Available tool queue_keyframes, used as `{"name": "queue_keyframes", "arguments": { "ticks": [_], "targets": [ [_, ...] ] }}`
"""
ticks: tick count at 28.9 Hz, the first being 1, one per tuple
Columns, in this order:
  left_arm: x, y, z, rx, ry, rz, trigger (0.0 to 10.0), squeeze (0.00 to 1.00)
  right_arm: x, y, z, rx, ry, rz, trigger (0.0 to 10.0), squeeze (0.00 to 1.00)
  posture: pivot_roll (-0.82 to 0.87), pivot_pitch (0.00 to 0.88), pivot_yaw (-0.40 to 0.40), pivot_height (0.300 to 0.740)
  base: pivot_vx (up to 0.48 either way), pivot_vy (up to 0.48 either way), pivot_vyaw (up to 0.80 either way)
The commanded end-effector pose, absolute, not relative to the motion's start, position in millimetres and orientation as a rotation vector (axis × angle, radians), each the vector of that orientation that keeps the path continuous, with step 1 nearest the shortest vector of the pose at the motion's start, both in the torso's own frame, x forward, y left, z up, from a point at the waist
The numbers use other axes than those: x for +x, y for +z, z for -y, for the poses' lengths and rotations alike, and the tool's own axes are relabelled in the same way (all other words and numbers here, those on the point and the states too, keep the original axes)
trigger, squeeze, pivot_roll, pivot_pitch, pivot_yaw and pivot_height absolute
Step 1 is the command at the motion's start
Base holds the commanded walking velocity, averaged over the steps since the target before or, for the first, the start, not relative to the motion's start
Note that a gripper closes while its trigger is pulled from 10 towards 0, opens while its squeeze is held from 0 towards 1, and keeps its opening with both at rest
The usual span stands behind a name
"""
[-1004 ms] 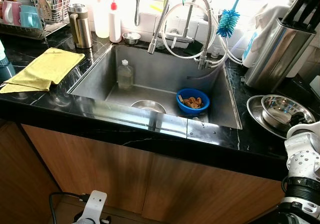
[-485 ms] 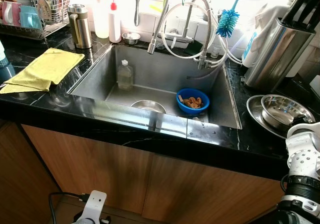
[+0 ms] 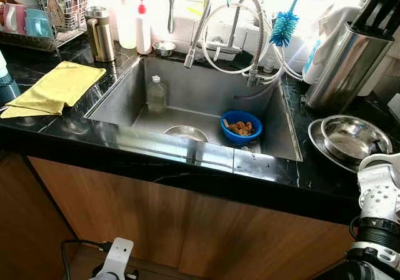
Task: Kitchen organization
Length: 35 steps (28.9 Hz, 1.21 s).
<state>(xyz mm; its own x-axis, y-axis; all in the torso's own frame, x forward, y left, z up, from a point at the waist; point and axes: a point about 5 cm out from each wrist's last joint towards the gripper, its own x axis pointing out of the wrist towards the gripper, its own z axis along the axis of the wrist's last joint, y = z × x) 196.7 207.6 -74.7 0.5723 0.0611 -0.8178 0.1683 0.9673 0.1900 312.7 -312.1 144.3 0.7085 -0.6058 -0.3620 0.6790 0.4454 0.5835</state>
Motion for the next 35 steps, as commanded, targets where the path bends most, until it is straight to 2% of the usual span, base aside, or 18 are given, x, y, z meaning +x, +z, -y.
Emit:
{"name": "queue_keyframes", "arguments": {
  "ticks": [1,14,15,16,23,32,35],
  "targets": [
    [198,-74,-205,0.27,-0.082,-0.963,10.0,0.0,314,148,314,0.782,-0.805,-0.091,0.0,0.0,0.18,0.0,-0.129,0.736,0.0,0.0,0.0],
    [199,-74,-206,0.271,-0.077,-0.96,10.0,0.0,313,165,312,0.712,-0.81,-0.022,0.0,0.0,0.18,0.0,-0.119,0.736,0.0,0.0,0.0],
    [199,-74,-206,0.271,-0.076,-0.959,10.0,0.0,313,168,312,0.694,-0.807,-0.005,2.7,0.0,0.18,0.0,-0.119,0.736,0.0,0.0,0.0],
    [199,-74,-206,0.271,-0.075,-0.958,10.0,0.0,313,174,311,0.662,-0.798,0.014,10.0,0.0,0.18,0.0,-0.122,0.736,0.0,0.0,0.0],
    [199,-74,-206,0.266,-0.072,-0.957,10.0,0.0,314,193,305,0.56,-0.757,0.068,10.0,0.0,0.18,0.0,-0.127,0.736,0.0,0.0,0.0],
    [198,-74,-205,0.263,-0.071,-0.958,10.0,0.0,318,207,298,0.533,-0.722,0.104,10.0,0.0,0.18,0.0,-0.129,0.736,0.0,0.0,0.0],
    [198,-74,-205,0.263,-0.066,-0.955,10.0,0.0,326,222,284,0.446,-0.59,0.165,10.0,0.0,0.19,0.0,-0.133,0.736,0.0,0.0,0.0]
  ]
}}
